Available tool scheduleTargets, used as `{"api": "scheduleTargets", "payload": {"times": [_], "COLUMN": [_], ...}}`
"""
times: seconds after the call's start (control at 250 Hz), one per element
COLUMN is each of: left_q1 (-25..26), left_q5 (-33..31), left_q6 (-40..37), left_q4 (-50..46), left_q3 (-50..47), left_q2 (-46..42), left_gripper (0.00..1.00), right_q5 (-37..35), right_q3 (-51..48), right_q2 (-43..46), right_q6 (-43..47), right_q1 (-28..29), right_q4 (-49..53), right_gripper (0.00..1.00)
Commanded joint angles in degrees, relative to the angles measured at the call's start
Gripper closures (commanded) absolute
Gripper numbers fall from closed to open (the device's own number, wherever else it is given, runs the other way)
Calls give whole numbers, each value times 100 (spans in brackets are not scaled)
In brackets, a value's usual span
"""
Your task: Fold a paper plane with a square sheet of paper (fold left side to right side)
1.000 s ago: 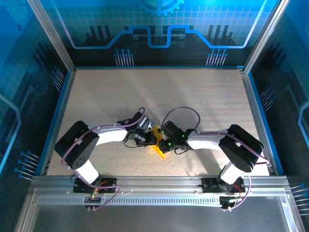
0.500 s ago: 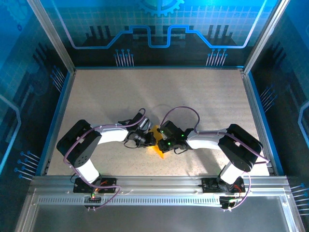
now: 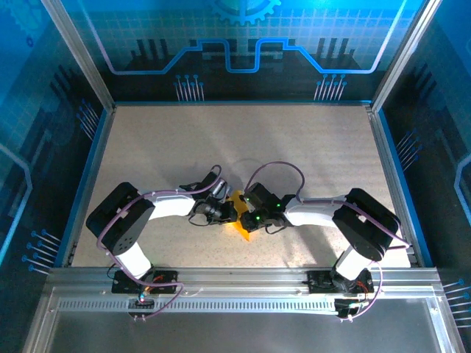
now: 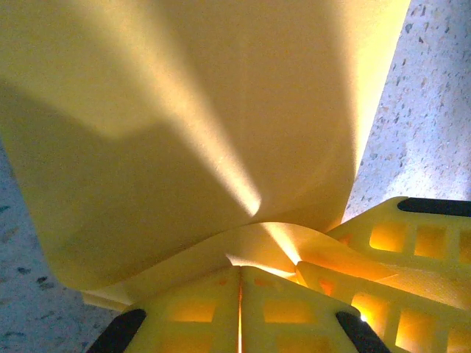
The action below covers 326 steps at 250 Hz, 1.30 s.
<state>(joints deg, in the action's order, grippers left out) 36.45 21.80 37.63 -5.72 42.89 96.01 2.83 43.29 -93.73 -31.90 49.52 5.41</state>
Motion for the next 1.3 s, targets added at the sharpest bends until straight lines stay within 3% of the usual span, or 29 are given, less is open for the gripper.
{"api": "scheduleTargets", "payload": {"times": [0.0, 0.452, 0.927, 1.151, 1.299], "left_q1": [20, 20, 20, 20, 20], "left_q5": [-317, -330, -361, -378, -378], "left_q6": [19, 43, 180, 184, 188], "left_q4": [-237, -264, -117, -141, -143], "left_q3": [-194, -178, -264, -282, -275], "left_q2": [142, 174, 234, 212, 213], "left_gripper": [91, 91, 92, 93, 93], "right_q5": [-98, -11, 754, 1344, 1992], "right_q3": [-31, 117, -184, -417, -566], "right_q2": [-136, 107, 1098, 1444, 1403], "right_q6": [34, -25, -332, -483, -741], "right_q1": [-127, -174, -788, -858, -822], "right_q4": [472, 681, 626, 496, 125], "right_gripper": [85, 79, 56, 60, 71]}}
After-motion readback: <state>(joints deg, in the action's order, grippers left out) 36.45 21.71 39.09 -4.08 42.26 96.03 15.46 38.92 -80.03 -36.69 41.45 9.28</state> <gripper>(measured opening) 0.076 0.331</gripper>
